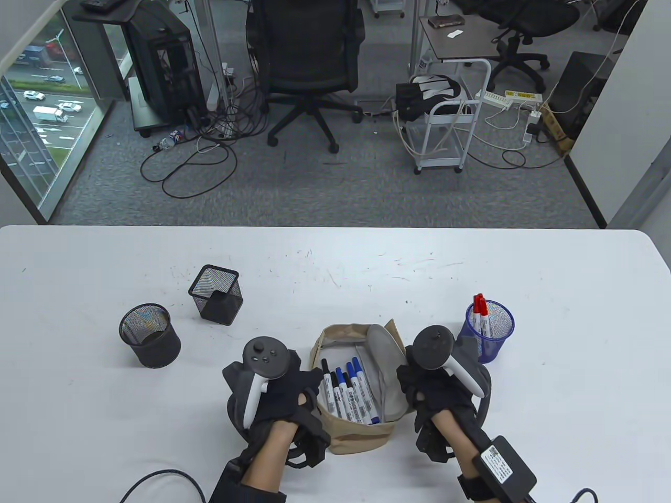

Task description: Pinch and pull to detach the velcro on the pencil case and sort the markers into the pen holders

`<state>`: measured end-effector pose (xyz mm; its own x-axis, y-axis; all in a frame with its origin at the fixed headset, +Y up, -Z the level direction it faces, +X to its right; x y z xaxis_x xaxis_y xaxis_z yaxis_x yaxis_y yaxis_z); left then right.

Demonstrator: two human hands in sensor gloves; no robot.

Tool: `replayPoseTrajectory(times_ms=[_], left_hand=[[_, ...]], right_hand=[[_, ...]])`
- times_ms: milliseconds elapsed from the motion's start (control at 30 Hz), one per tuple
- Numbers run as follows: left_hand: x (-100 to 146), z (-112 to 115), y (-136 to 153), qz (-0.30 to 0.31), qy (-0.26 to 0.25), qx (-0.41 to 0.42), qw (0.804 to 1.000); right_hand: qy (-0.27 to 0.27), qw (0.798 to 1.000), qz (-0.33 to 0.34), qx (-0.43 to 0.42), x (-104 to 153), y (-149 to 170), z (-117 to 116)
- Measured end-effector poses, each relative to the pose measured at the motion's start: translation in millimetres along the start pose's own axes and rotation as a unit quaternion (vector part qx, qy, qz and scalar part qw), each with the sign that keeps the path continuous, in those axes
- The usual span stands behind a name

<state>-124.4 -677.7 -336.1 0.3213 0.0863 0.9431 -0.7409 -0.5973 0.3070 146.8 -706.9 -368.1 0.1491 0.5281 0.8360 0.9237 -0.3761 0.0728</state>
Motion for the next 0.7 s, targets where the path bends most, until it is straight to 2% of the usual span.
replayPoseTrajectory(times_ms=[133,267,400,533,633,667,700], left_hand=[[10,-12,-52,0.04,0.011,-0.017,0.999],[0,15,-79,0.022,0.099,-0.07,0.992],[-25,58,-73,-0.039,0.169,-0.162,0.971],[-45,94,-52,-0.101,0.182,-0.261,0.942],[-51,113,-43,-0.121,0.202,-0.291,0.927],[-53,119,-43,-0.12,0.2,-0.306,0.923],[-54,119,-46,-0.114,0.174,-0.323,0.923]], right_hand=[[0.001,1.0,0.001,0.004,0,-2,-1],[-0.001,1.0,0.003,0.004,0,-2,-2],[0.0,1.0,0.003,0.006,0,-2,-3],[0.0,1.0,0.004,0.011,0,-3,-4],[0.0,1.0,0.004,0.012,0,-3,-4],[0.0,1.0,0.004,0.012,0,-3,-4],[0.0,1.0,0.004,0.012,0,-3,-4]])
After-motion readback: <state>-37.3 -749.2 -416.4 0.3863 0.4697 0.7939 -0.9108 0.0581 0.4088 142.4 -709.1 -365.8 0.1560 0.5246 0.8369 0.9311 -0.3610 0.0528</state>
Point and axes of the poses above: the tracker on the back of each hand, its own y axis roughly to the little-finger side, its own x axis roughly from the fingertips to the wrist, z = x × y, the point moved 2 cm from there along -x, roughly from the wrist to the fingertips, and after that the axes turned 14 degrees about -y, right-handed, at the moved point
